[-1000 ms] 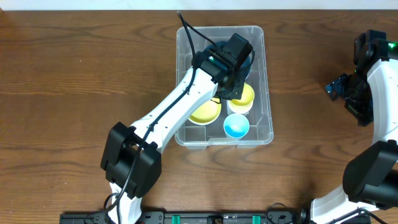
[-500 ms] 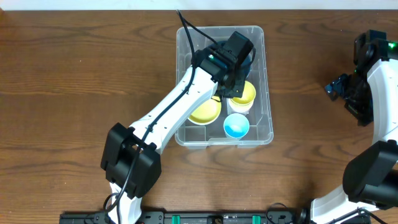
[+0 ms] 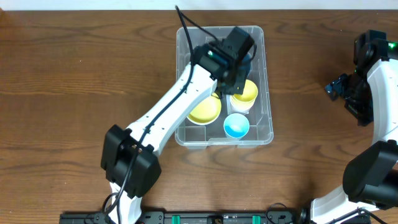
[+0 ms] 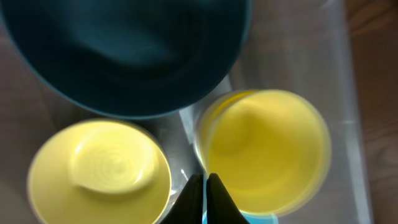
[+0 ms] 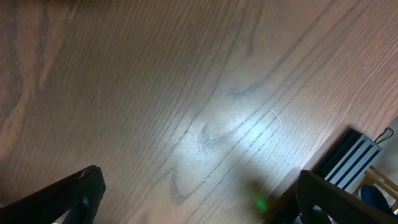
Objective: Pack container
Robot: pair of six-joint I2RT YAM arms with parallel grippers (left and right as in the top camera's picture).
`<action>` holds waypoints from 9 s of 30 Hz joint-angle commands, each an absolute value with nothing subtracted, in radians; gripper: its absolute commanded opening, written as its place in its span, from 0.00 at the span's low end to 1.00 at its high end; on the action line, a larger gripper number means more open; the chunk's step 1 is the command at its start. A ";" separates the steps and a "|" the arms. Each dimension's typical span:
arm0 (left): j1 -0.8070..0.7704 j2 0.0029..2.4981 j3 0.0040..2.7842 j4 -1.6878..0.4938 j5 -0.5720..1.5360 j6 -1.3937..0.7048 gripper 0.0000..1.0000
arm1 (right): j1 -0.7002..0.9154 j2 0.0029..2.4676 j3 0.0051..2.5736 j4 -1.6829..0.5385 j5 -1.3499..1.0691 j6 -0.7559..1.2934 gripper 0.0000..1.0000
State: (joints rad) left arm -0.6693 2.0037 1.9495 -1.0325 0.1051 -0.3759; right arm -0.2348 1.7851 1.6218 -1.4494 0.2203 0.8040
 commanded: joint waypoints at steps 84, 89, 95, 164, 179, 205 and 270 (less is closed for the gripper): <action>-0.709 2.172 2.064 -1.162 0.123 -0.379 0.06 | -0.239 1.790 1.622 -1.449 0.231 0.815 0.99; -0.704 2.172 2.064 -1.163 0.123 -0.379 0.06 | -0.239 1.790 1.622 -1.449 0.231 0.815 0.99; -0.678 2.172 2.068 -1.150 0.123 -0.378 0.06 | -0.239 1.790 1.622 -1.449 0.231 0.815 0.99; -0.713 2.031 2.076 -1.449 0.147 -0.431 0.06 | -0.239 1.790 1.622 -1.449 0.231 0.815 0.99; -0.713 2.032 2.076 -1.441 0.192 -0.420 0.07 | -0.239 1.790 1.622 -1.449 0.231 0.814 0.99; -0.705 2.029 2.084 -1.407 0.194 -0.376 0.47 | -0.239 1.790 1.622 -1.449 0.231 0.815 0.99; -0.106 0.274 0.733 -0.527 0.194 0.005 0.98 | -0.239 1.790 1.622 -1.449 0.231 0.815 0.99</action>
